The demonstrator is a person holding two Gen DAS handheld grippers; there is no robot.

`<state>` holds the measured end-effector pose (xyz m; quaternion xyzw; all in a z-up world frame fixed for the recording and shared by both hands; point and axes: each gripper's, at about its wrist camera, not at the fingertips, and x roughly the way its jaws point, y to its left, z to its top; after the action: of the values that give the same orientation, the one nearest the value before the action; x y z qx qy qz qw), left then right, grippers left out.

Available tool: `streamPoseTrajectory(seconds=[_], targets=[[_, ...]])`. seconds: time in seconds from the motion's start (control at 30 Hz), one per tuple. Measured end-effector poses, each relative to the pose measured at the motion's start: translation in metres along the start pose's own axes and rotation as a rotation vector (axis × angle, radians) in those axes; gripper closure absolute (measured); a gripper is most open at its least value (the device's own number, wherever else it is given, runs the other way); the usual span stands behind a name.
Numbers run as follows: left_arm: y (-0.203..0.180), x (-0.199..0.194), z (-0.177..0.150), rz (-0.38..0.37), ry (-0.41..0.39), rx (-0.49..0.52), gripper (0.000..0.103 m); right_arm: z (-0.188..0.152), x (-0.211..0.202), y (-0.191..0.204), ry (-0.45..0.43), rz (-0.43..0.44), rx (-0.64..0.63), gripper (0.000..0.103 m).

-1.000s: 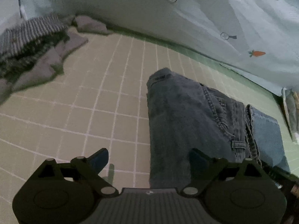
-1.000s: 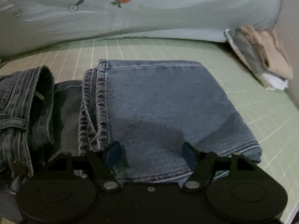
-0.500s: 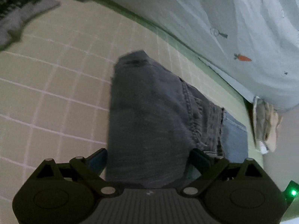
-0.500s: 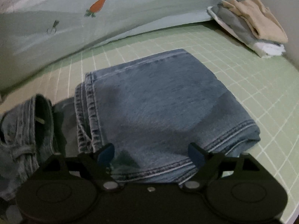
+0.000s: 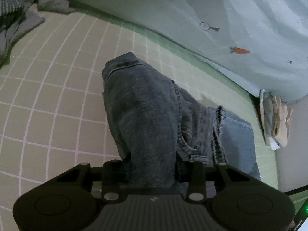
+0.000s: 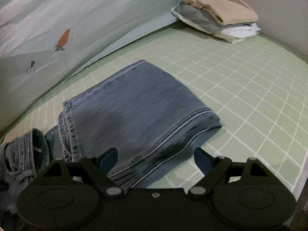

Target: Fold clothes

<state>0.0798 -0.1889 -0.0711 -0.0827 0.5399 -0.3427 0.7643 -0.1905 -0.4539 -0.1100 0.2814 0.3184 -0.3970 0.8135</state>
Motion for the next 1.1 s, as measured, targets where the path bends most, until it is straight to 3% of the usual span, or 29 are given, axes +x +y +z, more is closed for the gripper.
streamPoseTrajectory(seconds=[0.33,0.47,0.57,0.87,1.0,1.1], targets=[[-0.058,-0.013,0.002,0.017,-0.079,0.038,0.066,0.023,-0.002,-0.037,0.007,0.03,0.008,0.016],[-0.092,-0.01,0.007,-0.014,-0.13,0.01,0.066,0.048,0.005,-0.057,0.014,0.059,-0.027,0.016],[-0.126,-0.003,0.004,0.003,-0.159,0.015,0.066,0.071,0.012,-0.075,0.026,0.083,-0.048,0.016],[-0.228,0.049,-0.015,0.066,-0.163,0.122,0.066,0.128,0.045,-0.131,0.078,0.141,-0.125,0.016],[-0.251,0.087,-0.029,0.106,-0.133,0.085,0.066,0.141,0.061,-0.148,0.109,0.162,-0.188,0.016],[-0.262,0.11,-0.041,0.152,-0.142,0.053,0.059,0.151,0.072,-0.158,0.129,0.183,-0.209,0.016]])
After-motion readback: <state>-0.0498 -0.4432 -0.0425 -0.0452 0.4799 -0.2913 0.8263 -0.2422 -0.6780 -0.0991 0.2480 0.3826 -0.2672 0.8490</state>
